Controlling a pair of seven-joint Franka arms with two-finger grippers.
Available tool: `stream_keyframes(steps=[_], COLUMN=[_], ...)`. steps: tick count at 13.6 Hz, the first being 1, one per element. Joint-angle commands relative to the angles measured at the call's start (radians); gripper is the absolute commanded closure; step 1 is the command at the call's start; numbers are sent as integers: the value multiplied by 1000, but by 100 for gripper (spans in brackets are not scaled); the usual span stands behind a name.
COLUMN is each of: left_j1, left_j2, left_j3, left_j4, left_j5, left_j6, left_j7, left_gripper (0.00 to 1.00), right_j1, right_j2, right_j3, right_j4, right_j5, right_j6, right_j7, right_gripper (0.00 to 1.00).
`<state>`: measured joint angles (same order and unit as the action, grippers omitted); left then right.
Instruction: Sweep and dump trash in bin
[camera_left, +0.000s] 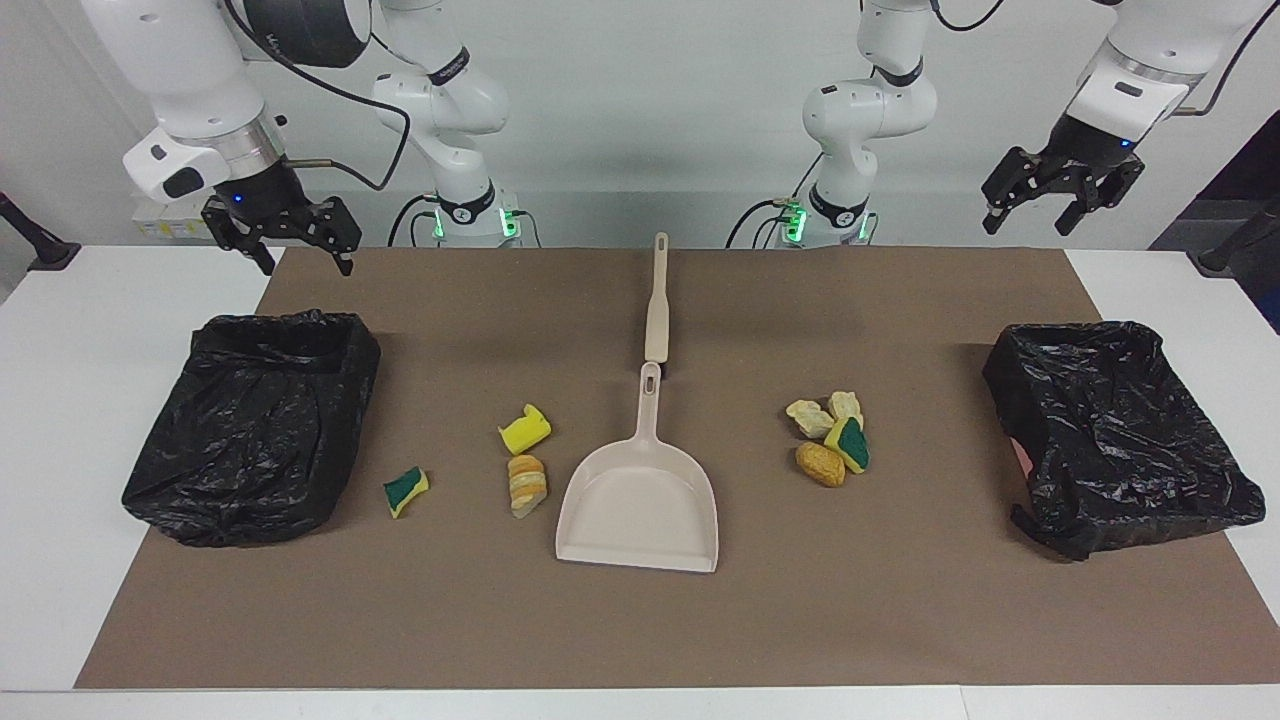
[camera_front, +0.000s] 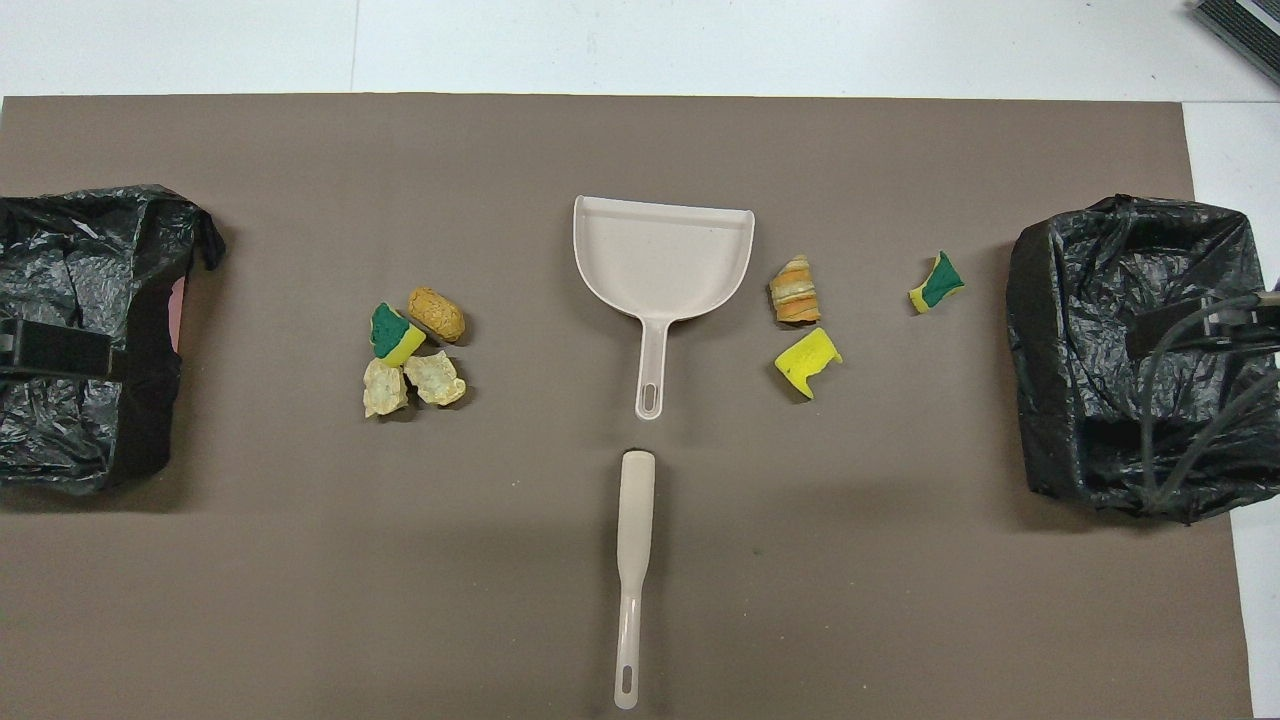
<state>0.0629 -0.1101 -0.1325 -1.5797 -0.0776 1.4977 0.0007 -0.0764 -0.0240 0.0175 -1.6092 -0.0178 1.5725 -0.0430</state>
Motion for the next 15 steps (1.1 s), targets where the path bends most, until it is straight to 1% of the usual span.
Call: stream_keyframes(steps=[1,4,5,7,9,11,13,15], left_j1=[-95,-159,-185,-250,-317,-391,-472,-561], left_j2=[-28,-43,-43,-86,-137,-163,-155,-135], left_j3=[7,7,7,4,4,4,4,4], left_j4=[-90,-183,-213,-305,-421,-529,-597,-638], left_j5=[-13,-13,-13,-14,-16,-16,-16,-16], left_j6=[30,149,165,176,231,321,422,487], left_j7=[-60,-90,-99,-134,-136,-171,-232,-300], left_gripper=[0,0,0,0,0,0,0,0], right_j1=[-6,0,18,44,84,125,167,211], right_j2=[-4,-14,-5,22,74,116,168,214], right_j3=[6,13,15,22,27,27,27,27], right_j4=[5,-14,-11,-17,-8,-8,-8,-8], right_j5=[19,22,21,25,27,42,42,41], right_j6=[-20,-5,3,53,90,139,197,256], right_j7=[15,17,17,18,26,31,58,115], right_gripper=[0,0,0,0,0,0,0,0])
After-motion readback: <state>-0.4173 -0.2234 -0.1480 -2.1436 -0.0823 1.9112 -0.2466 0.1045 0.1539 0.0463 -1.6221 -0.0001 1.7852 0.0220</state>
